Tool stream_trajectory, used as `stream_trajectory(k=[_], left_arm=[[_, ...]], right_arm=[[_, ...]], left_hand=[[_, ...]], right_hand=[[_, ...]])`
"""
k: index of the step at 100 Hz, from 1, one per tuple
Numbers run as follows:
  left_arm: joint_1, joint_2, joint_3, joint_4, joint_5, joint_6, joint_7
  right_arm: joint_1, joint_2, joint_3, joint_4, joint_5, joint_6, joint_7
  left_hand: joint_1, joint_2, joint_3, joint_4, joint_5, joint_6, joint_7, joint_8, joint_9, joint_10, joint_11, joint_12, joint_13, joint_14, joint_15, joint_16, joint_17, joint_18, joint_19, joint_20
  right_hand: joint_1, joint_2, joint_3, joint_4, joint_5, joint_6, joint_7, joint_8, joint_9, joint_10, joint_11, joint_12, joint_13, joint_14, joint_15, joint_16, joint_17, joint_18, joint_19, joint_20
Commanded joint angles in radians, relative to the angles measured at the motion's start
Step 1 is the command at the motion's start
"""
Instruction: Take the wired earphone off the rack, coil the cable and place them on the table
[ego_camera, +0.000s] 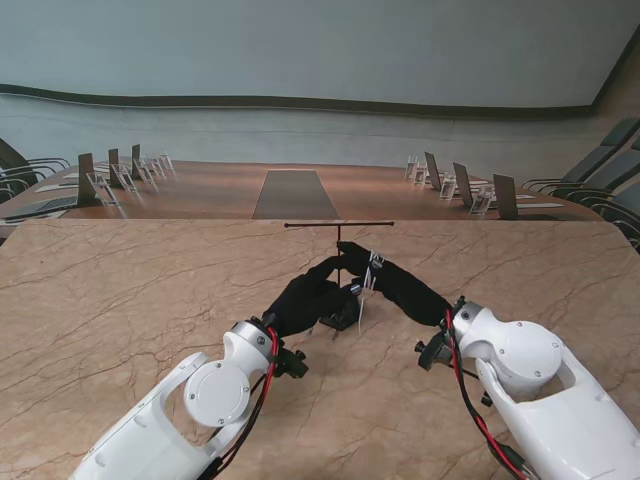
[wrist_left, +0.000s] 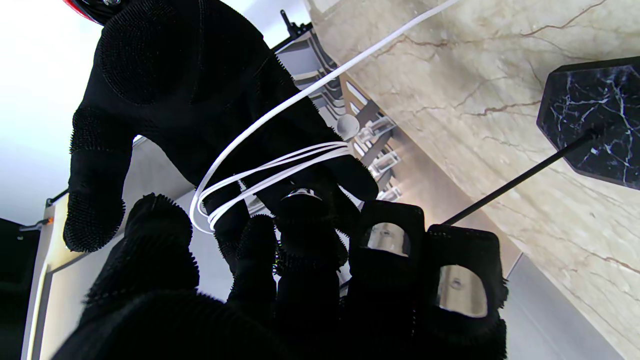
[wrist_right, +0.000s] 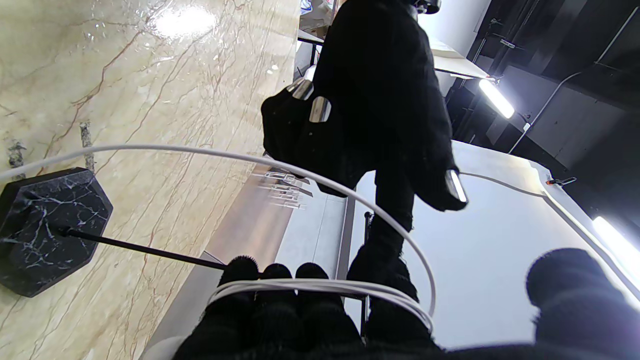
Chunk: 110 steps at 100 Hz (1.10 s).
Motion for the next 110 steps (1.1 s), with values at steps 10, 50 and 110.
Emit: stream_trajectory(k=[10, 50, 110], left_arm=[[-0.012, -0.015, 0.013, 0.019, -0.016, -0.011, 0.011], [-0.040, -0.018, 0.037, 0.031, -0.048, -0.026, -0.009], [-0.085, -0.019, 0.080, 0.037, -0.055, 0.000, -0.041]], right_arm=[[0.005, -0.007, -0.006, -0.009, 0.008, 0.009, 0.004], [0.016, -0.008, -0.019, -0.010, 0.015, 0.021, 0.010], [0.057, -0.006, -0.043, 0.005, 0.022, 0.014, 0.029]], left_hand=[[-0.151, -0.078, 0.231, -0.014, -0.028, -0.069, -0.048, -0.014, -0.031, 0.000, -0.020, -0.006, -0.027, 0.048, -0.001, 0.007, -0.013, -0.035, 0.115, 0.034], [-0.243, -0.077, 0.303, -0.029, 0.057, -0.053, -0.023, -0.017, -0.020, 0.018, -0.028, -0.019, -0.025, 0.064, -0.014, 0.016, -0.022, -0.018, 0.096, 0.068], [-0.176, -0.140, 0.377, -0.030, 0.130, 0.107, 0.335, 0.166, -0.002, -0.009, -0.025, -0.022, -0.001, 0.050, -0.013, -0.004, 0.006, -0.024, 0.111, 0.030]], right_hand=[[0.015, -0.011, -0.018, -0.031, -0.018, -0.033, -0.018, 0.004, 0.004, -0.002, 0.010, 0.003, 0.000, -0.004, 0.014, 0.004, 0.002, 0.009, 0.013, -0.011], [0.015, -0.010, -0.016, -0.031, -0.015, -0.022, -0.024, -0.018, 0.005, 0.004, 0.016, 0.006, 0.002, 0.001, 0.024, 0.005, 0.007, 0.014, 0.015, -0.015], [0.020, -0.010, -0.016, -0.030, -0.014, -0.016, -0.018, -0.026, 0.006, 0.002, 0.020, 0.008, 0.003, 0.000, 0.027, 0.004, 0.007, 0.012, 0.018, -0.018]])
